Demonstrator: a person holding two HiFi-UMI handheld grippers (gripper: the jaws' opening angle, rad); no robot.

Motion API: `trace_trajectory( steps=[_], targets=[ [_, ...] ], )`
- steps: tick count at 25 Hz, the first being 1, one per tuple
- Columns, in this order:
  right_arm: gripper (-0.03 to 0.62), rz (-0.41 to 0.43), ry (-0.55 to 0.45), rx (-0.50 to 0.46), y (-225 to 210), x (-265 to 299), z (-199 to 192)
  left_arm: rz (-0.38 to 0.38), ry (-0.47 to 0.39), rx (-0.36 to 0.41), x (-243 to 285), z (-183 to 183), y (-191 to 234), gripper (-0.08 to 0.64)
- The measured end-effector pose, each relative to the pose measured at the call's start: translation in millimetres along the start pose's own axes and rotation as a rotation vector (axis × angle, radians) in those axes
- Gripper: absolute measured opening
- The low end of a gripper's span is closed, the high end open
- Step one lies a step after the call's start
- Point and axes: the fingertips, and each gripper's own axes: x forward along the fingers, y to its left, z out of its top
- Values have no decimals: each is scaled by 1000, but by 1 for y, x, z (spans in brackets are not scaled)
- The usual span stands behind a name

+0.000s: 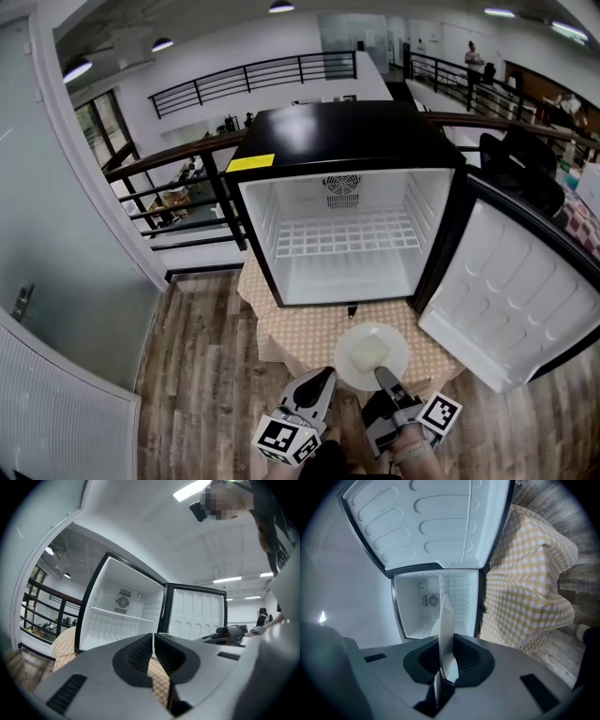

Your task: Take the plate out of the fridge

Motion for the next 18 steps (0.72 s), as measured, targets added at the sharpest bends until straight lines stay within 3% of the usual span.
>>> trace_trajectory(
  steps=[18],
  targets=[
    [54,26,9,3,11,-36,-16,-16,-1,38,-23,3,-34,18]
  ],
)
